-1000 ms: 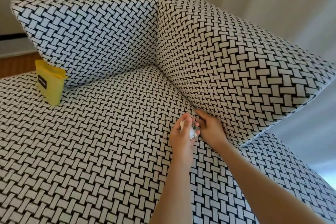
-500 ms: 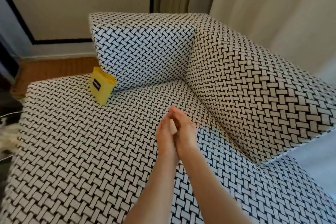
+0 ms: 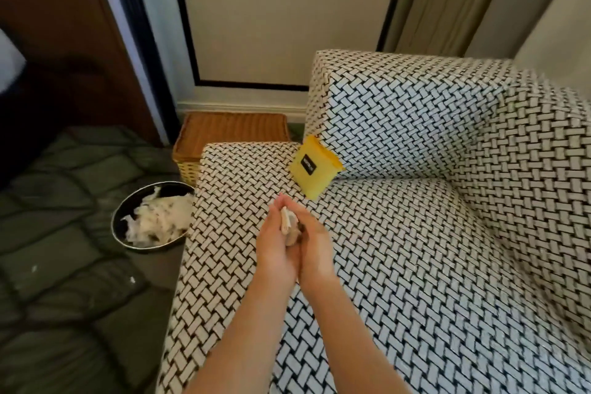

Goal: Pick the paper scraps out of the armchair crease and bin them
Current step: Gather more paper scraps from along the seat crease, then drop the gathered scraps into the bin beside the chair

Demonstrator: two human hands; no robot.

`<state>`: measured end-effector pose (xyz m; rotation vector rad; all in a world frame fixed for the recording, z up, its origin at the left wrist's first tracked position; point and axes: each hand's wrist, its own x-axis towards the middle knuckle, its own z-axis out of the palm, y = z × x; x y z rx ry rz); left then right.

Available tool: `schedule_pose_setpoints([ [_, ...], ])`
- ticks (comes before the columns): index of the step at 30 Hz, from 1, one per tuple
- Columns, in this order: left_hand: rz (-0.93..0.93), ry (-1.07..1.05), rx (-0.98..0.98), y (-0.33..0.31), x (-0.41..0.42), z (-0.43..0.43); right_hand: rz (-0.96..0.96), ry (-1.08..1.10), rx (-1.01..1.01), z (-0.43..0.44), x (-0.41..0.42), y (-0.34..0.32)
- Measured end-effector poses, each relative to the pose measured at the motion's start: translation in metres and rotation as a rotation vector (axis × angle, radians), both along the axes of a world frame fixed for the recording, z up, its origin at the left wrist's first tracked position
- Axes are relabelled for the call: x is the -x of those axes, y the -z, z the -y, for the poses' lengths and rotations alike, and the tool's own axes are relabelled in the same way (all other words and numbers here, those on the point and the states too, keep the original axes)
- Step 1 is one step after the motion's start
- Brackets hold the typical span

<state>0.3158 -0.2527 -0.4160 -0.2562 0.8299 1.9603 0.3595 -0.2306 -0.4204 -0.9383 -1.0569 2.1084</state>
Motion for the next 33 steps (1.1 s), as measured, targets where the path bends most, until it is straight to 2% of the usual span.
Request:
schedule_pose_setpoints([
  [4, -0.234, -0.003, 0.043, 0.009, 0.058, 0.011, -0.051, -0.048, -0.035, 0.011, 0.055, 0.008],
  [7, -0.311, -0.02, 0.051, 0.024, 0.102, 0.011, -0.054, -0.09, -0.04, 0.013, 0.097, 0.024],
  [10, -0.384, -0.072, 0.129, 0.042, 0.141, 0.008, 0.034, -0.148, -0.167, 0.008, 0.141, 0.042],
  [15, -0.227, -0.197, 0.086, 0.06, 0.212, 0.02, 0.052, -0.115, -0.064, 0.015, 0.221, 0.073],
  [21, -0.099, -0.244, 0.128, 0.057, 0.266, 0.039, 0.001, -0.146, 0.236, 0.026, 0.267, 0.062],
  [25, -0.076, -0.114, 0.229, 0.051, 0.301, 0.043, 0.086, -0.154, 0.286, 0.017, 0.293, 0.059],
  [30, -0.066, -0.03, 0.394, 0.059, 0.337, 0.042, 0.104, -0.106, 0.53, 0.012, 0.326, 0.082],
  [33, -0.046, 0.009, 0.397, 0.071, 0.357, 0.039, 0.131, -0.129, 0.613, 0.008, 0.349, 0.096],
])
